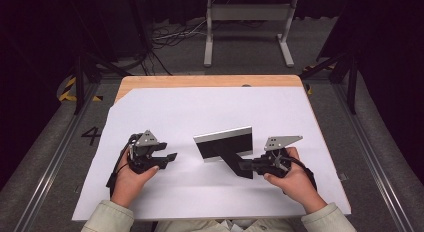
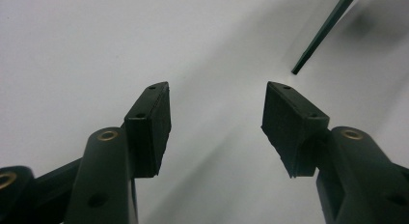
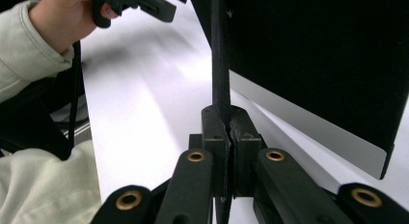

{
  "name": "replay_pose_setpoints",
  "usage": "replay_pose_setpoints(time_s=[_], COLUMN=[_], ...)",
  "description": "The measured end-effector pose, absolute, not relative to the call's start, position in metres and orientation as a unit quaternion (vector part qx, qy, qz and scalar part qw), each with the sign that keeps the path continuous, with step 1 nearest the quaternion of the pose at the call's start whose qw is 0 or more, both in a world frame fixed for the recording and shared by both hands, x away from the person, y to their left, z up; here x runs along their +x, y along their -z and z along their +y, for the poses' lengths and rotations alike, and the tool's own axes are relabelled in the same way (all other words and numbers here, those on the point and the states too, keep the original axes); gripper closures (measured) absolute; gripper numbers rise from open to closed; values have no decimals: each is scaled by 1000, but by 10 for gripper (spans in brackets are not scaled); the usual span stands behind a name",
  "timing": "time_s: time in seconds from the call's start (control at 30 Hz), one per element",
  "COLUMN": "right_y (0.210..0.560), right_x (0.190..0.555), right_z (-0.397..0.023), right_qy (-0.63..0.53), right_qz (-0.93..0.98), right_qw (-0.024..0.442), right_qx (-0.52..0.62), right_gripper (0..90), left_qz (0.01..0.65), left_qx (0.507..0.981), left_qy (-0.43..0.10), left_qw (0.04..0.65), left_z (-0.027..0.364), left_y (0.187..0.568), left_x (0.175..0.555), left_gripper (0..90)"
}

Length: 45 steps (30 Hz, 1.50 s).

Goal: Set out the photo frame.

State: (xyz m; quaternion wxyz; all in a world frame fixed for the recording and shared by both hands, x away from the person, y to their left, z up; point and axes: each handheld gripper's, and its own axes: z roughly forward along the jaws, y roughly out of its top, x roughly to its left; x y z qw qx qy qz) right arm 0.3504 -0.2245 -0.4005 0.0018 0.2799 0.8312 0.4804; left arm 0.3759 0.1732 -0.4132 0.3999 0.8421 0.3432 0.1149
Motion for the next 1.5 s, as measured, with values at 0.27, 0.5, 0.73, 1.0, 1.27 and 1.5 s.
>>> replay_pose_setpoints(time_s=[0.27, 0.5, 0.73, 1.0, 1.27, 1.5], right_y=[402, 406, 410, 413, 416, 413], right_x=[348, 347, 345, 342, 339, 338], right_z=[-226, -227, -227, -227, -226, -232], right_qy=[-465, -446, -422, -403, -393, -405], right_qz=[841, 851, 863, 874, 879, 871], right_qw=[0, -4, -7, -1, 2, 4], right_qx=[275, 277, 277, 272, 270, 278], right_gripper=[875, 873, 868, 864, 851, 769], left_qz=[336, 338, 330, 318, 318, 306], left_qx=[847, 843, 843, 841, 842, 842], left_qy=[-119, -125, -142, -169, -171, -167], left_qw=[394, 399, 400, 403, 401, 413], left_z=[172, 173, 173, 171, 171, 169], left_y=[414, 414, 414, 412, 412, 412], left_x=[376, 377, 378, 376, 376, 377], left_gripper=[436, 421, 418, 422, 450, 458])
